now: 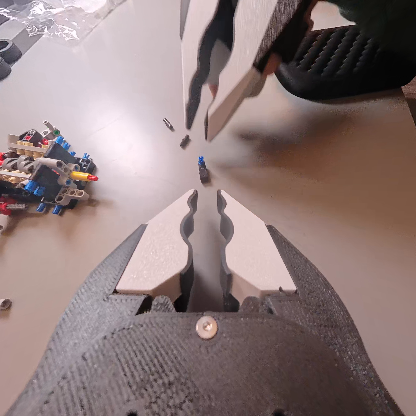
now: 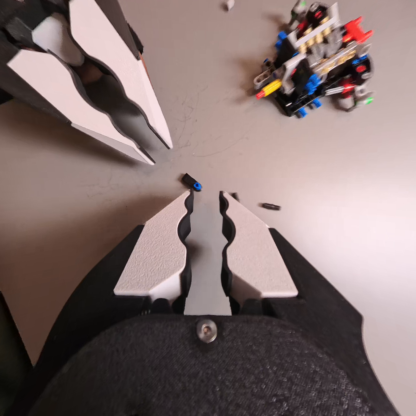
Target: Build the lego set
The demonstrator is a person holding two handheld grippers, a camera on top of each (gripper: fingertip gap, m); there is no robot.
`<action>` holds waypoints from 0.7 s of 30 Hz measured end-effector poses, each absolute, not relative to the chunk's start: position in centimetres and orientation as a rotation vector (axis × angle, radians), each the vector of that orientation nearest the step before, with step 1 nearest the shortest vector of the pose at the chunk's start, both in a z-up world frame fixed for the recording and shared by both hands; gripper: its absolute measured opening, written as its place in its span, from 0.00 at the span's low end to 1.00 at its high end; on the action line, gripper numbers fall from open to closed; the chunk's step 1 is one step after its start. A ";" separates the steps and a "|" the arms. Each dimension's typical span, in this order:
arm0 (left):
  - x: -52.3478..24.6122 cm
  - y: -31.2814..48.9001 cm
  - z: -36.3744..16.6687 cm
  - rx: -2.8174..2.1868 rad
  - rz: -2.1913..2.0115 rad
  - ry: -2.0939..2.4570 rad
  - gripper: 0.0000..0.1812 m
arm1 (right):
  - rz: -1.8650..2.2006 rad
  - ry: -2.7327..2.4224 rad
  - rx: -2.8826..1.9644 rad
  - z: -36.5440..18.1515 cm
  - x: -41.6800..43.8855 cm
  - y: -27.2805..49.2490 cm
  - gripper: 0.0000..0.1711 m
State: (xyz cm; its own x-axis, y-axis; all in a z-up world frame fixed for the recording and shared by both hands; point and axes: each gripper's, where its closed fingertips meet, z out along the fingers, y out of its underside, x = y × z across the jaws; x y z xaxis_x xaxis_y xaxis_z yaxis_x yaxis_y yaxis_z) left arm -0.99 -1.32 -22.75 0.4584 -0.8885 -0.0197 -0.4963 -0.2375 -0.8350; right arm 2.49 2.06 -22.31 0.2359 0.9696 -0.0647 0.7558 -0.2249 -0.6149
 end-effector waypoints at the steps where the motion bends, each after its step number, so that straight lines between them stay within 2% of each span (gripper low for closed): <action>1: -1.0 -1.3 -22.8 -1.888 -0.603 1.164 0.09 | 0.629 -1.563 -2.021 -21.5 3.1 2.7 0.14; 4: -1.0 -1.3 -23.0 -1.902 -0.597 1.168 0.09 | 0.593 -1.595 -1.940 -20.5 5.7 4.6 0.14; 8: -0.9 -1.0 -23.3 -1.914 -0.566 1.177 0.09 | 0.501 -1.729 -1.929 -22.9 8.5 6.5 0.15; 12: -0.7 -0.8 -23.7 -1.921 -0.527 1.194 0.10 | 0.609 -1.806 -1.851 -23.4 7.1 5.5 0.16; 21: -0.5 -0.6 -23.4 -1.908 -0.530 1.189 0.10 | 0.466 -1.958 -1.746 -24.4 5.2 7.6 0.15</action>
State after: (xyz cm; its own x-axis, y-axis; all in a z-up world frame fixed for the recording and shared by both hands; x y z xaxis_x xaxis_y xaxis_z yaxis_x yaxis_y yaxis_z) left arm -0.47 -0.64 -23.43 0.4685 -0.8812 -0.0631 -0.5420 -0.2303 -0.8082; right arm 5.25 7.58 -24.37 -0.0772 0.9896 0.1210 0.8291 0.1311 -0.5434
